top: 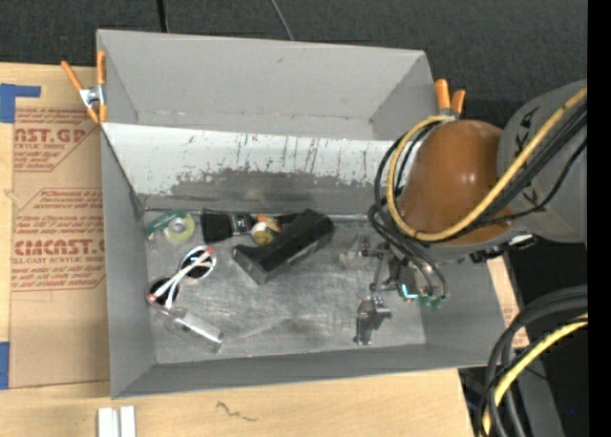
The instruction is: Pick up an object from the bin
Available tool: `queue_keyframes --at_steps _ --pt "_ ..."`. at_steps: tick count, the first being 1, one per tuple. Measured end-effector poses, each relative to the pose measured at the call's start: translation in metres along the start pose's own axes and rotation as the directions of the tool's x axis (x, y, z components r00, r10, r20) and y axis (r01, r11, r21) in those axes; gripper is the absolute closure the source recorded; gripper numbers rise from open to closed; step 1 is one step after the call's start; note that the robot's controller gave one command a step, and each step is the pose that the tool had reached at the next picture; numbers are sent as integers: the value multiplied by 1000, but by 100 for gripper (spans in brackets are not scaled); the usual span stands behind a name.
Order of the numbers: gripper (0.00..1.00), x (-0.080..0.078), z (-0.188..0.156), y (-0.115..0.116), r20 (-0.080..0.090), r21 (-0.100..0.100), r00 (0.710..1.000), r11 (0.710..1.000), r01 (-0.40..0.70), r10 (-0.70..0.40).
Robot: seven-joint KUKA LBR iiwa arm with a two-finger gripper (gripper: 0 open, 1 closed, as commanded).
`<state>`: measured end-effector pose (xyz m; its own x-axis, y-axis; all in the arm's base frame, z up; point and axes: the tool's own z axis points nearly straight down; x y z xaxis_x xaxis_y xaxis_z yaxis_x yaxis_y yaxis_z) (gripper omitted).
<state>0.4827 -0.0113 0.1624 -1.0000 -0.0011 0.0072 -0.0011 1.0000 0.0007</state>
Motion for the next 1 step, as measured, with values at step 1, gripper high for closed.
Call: queue_keyframes --at_steps 1 --pt "0 -2 -3 0 7 0 1000 1000 1 -1"
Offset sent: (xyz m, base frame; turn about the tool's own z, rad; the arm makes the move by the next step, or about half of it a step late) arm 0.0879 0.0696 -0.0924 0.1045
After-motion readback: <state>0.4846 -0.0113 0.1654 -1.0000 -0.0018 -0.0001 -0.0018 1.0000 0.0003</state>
